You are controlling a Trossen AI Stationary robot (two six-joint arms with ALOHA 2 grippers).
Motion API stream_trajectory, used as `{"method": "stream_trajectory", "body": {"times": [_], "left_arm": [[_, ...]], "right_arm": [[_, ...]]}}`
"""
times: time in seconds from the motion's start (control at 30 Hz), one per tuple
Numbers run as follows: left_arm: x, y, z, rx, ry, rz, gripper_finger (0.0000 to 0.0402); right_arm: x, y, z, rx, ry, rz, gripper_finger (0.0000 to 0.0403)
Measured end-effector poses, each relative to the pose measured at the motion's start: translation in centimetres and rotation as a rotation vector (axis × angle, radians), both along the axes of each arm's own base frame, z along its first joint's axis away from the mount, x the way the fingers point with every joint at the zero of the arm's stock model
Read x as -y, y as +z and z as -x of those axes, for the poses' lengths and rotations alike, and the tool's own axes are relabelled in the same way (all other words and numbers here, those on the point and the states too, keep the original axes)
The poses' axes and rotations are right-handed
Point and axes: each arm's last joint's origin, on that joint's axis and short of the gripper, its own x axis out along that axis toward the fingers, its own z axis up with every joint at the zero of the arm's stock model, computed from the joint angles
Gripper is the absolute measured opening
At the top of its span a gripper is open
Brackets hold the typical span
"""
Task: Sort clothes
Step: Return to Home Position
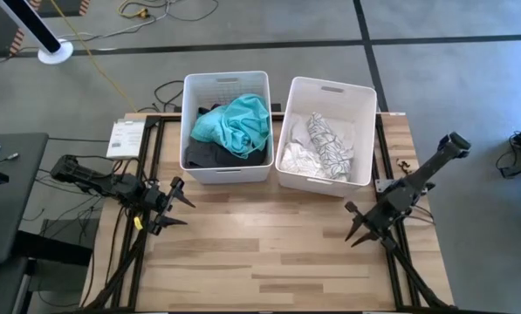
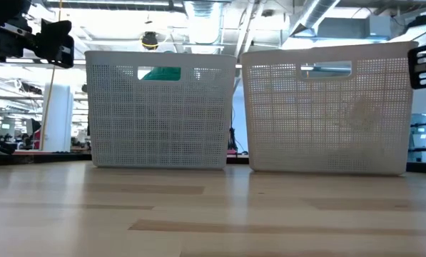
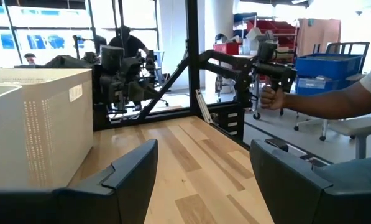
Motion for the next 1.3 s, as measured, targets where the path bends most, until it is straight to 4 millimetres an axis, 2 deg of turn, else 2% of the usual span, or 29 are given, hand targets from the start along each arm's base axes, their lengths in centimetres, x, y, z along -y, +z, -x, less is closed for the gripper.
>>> {"method": "stream_trajectory", "body": {"times": [0.27, 1.13, 1.3], "left_arm": [[0.0, -0.1, 0.0, -0.013, -0.001, -0.002, 0.0249], [0.0, -1.2, -0.1, -0.141, -0.006, 0.013, 0.0249], [0.0, -1.6, 0.0, -0.204, -0.003, 0.085, 0.0249]], "right_arm": [[0.9, 0.3, 0.5, 0.056, -0.029, 0.003, 0.0116], [0.9, 0.2, 0.5, 0.057, -0.036, 0.023, 0.0116], [0.9, 0.2, 0.5, 0.057, -0.036, 0.023, 0.0116]]}}
